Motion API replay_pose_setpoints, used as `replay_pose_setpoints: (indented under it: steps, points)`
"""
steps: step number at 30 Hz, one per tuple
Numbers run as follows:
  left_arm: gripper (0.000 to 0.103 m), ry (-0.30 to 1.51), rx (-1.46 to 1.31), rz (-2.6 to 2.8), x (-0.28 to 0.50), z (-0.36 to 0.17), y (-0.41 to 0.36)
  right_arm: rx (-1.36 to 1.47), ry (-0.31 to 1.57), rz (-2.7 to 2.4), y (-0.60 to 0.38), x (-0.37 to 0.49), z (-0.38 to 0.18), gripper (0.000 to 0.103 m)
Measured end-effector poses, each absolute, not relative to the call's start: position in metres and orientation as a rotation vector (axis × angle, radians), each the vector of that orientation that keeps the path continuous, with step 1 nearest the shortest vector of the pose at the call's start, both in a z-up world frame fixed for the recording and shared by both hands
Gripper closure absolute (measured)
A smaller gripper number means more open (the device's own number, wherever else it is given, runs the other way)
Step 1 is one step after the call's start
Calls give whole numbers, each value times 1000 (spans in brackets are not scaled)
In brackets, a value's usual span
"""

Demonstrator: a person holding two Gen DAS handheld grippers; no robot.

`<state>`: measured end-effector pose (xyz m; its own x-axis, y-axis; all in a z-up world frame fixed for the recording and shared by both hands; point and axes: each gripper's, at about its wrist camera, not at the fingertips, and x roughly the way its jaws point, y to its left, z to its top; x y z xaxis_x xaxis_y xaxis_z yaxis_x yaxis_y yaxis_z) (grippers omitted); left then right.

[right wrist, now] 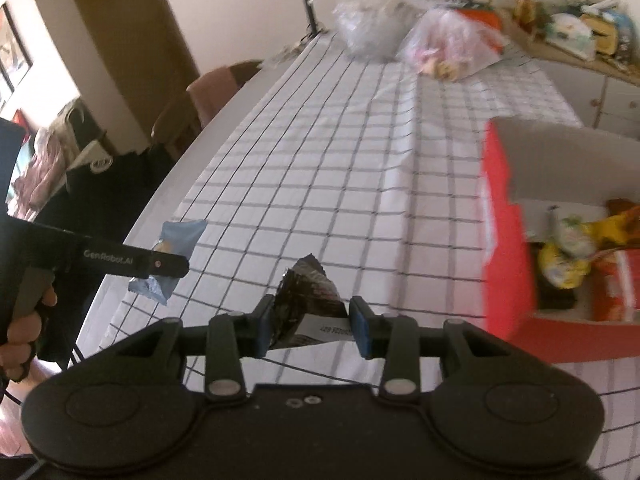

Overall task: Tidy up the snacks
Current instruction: 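Lift both packets and carry them over the red box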

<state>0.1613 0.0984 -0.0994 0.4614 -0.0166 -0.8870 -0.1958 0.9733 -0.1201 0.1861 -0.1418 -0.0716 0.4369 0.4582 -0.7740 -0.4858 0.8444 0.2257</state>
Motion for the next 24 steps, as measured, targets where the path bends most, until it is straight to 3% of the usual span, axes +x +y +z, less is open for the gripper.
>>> replay_pose_setpoints:
  steps: [13, 24]
  points:
    - [56, 974, -148, -15, 175, -42, -1, 9, 824, 494, -236, 190, -22, 65]
    - [56, 924, -87, -99, 198, -20, -97, 22, 784, 420, -317, 207, -14, 65]
